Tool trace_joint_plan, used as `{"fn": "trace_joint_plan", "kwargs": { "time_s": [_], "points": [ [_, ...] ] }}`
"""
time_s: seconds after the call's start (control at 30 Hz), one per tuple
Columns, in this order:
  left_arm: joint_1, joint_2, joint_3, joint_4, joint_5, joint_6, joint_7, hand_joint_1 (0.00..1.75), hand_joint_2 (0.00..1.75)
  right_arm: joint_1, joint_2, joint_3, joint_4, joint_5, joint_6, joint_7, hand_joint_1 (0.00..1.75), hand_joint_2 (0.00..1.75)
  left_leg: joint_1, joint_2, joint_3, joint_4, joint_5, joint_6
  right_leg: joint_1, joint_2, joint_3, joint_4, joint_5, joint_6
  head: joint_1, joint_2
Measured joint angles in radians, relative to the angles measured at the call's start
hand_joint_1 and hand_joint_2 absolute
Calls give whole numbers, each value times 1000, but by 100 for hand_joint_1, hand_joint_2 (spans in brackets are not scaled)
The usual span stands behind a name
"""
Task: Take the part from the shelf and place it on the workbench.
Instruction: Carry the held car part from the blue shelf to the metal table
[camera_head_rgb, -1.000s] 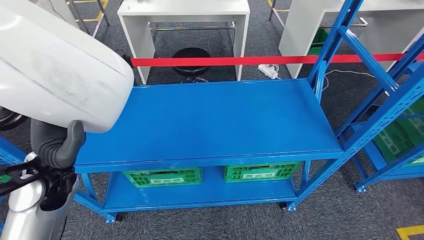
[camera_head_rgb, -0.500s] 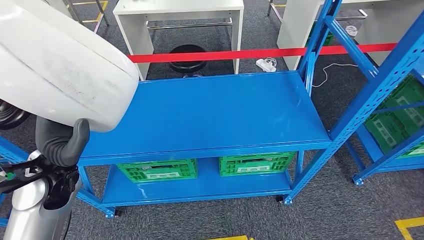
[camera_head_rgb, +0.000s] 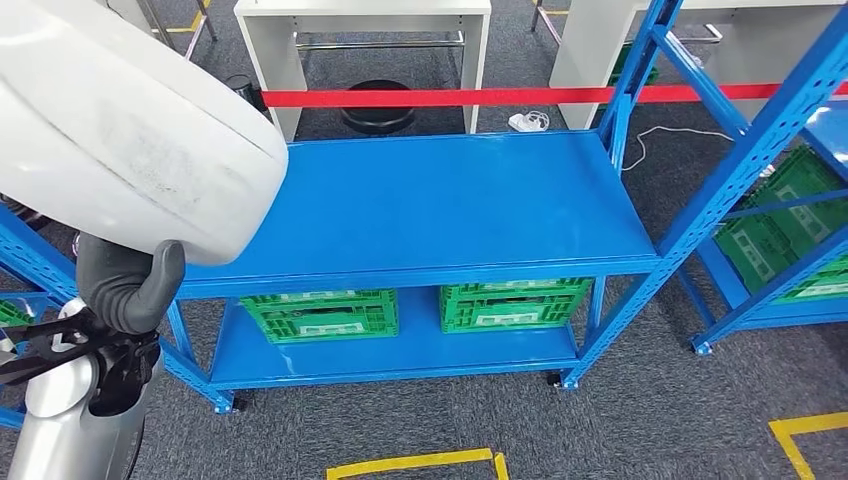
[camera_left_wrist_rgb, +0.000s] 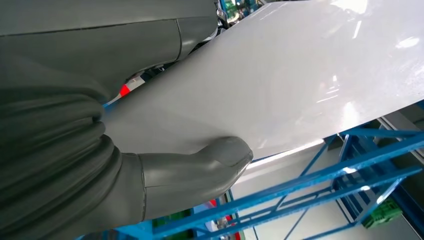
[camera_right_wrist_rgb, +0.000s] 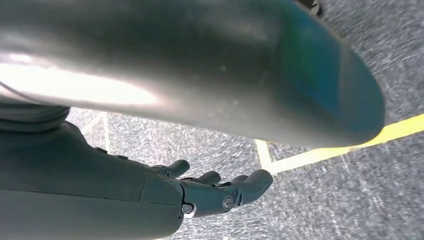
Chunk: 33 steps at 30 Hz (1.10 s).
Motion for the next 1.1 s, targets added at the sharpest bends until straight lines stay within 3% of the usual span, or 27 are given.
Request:
{"fn": "trace_joint_plan", "kwargs": {
  "time_s": [0.07,0.17,0.2,0.27,0.33,0.37,0.4,0.43,0.47,0.5,0.57,0.6,0.67,0.7,0.73,0.77,0.83,0.87,0.9,0.93,1.0,1.07,1.1],
  "points": [
    [-2,-1,0,1,3,-7,-1,175,175,-1,0,-1,0,-1,0,0,0,0,-1,1,-10,9,6,-10,5,1,62,-94,9,-13,-1,0],
    [-2,-1,-1,3,4,-16,-6,175,175,-1,1,-6,0,-6,-1,-1,0,0,-2,-1,-15,10,19,-29,7,1,59,-111,18,-37,-2,0],
    [-1,0,-1,3,6,-19,-8,175,175,-1,2,-8,0,-7,-2,0,0,0,-1,-2,-21,16,11,-36,5,0,55,-115,26,-44,-3,0],
    [3,1,0,4,12,-28,-10,175,175,-1,4,-13,0,-6,-5,4,0,0,2,-6,-46,75,-51,-45,1,-3,39,-122,45,-56,-5,0],
    [16,1,0,5,19,-35,-11,175,175,-1,4,-16,0,-5,-8,10,0,0,5,-8,-80,195,-137,-54,2,-4,17,-122,63,-61,-6,0],
    [26,2,1,6,20,-38,-13,175,175,0,4,-17,0,-5,-9,12,0,0,6,-8,-88,246,-159,-57,2,-4,5,-121,72,-60,-6,0],
    [36,2,1,7,20,-41,-15,175,175,0,4,-17,0,-6,-9,11,0,0,7,-7,-85,273,-160,-58,2,-4,-8,-121,82,-59,-6,0],
    [43,4,2,8,19,-43,-19,175,175,1,4,-18,0,-7,-8,9,0,0,8,-7,-65,264,-141,-58,2,-4,-21,-120,91,-57,-6,0],
    [49,5,3,8,16,-44,-24,175,175,1,4,-19,0,-7,-7,5,0,0,9,-7,-28,222,-113,-57,2,-4,-32,-120,101,-54,-6,0],
    [51,6,5,6,13,-45,-29,175,175,1,4,-21,0,-8,-6,2,0,0,10,-8,24,153,-96,-55,2,-4,-41,-119,110,-50,-6,0],
    [55,8,11,1,7,-46,-36,175,175,1,3,-23,0,-8,-1,-3,0,0,6,-10,113,21,-92,-45,4,-3,-51,-119,129,-39,-6,0],
    [58,9,15,-1,5,-48,-38,175,175,1,3,-23,0,-6,4,-4,0,0,4,-12,133,-14,-99,-39,4,-3,-52,-121,138,-32,-7,0],
    [66,9,20,-3,3,-51,-42,175,175,3,2,-24,0,0,20,-11,0,0,1,-13,126,-25,-89,-22,3,-2,-53,-129,157,-18,-10,0],
    [71,10,21,-3,1,-51,-45,175,175,5,1,-23,0,3,29,-17,0,0,1,-11,118,-26,-80,-12,1,-1,-58,-127,153,-12,-11,0],
    [76,10,23,-3,-2,-51,-49,175,175,6,0,-23,0,6,36,-24,0,0,2,-9,106,-28,-67,-2,0,-1,-67,-112,129,-7,-11,0],
    [81,10,26,-3,-6,-51,-54,175,175,7,0,-23,0,8,41,-31,0,0,3,-7,92,-29,-54,6,-1,-1,-81,-76,86,-4,-10,0],
    [93,10,33,-3,-13,-51,-61,175,175,7,-1,-23,0,9,45,-41,0,0,1,-6,62,-28,-28,14,0,-1,-114,45,-21,-1,-9,0],
    [100,10,36,-2,-15,-51,-63,175,175,7,-1,-23,0,10,45,-44,0,0,-1,-6,46,-26,-15,15,1,-1,-124,108,-52,-1,-9,0],
    [107,10,39,-1,-16,-51,-65,175,175,6,-3,-23,0,10,45,-45,0,0,-3,-6,28,-23,-2,15,2,-1,-123,149,-56,-2,-9,0],
    [113,10,40,0,-17,-51,-65,175,175,6,-4,-23,0,11,44,-46,0,0,-4,-5,9,-19,9,14,4,-1,-106,159,-40,-4,-9,0],
    [123,9,44,0,-22,-50,-70,175,175,5,-8,-23,0,12,44,-47,0,0,-5,-5,-23,-7,27,10,9,-1,-15,73,6,-13,-9,0],
    [128,9,46,-1,-29,-48,-76,175,175,3,-12,-23,0,11,44,-50,0,0,-6,-5,-43,3,42,2,17,-1,87,-67,-2,-25,-10,0],
    [129,9,47,-2,-32,-47,-78,175,175,1,-13,-23,0,10,42,-50,0,0,-6,-4,-48,5,49,-4,21,-1,114,-112,-16,-29,-9,0]
  ]
}}
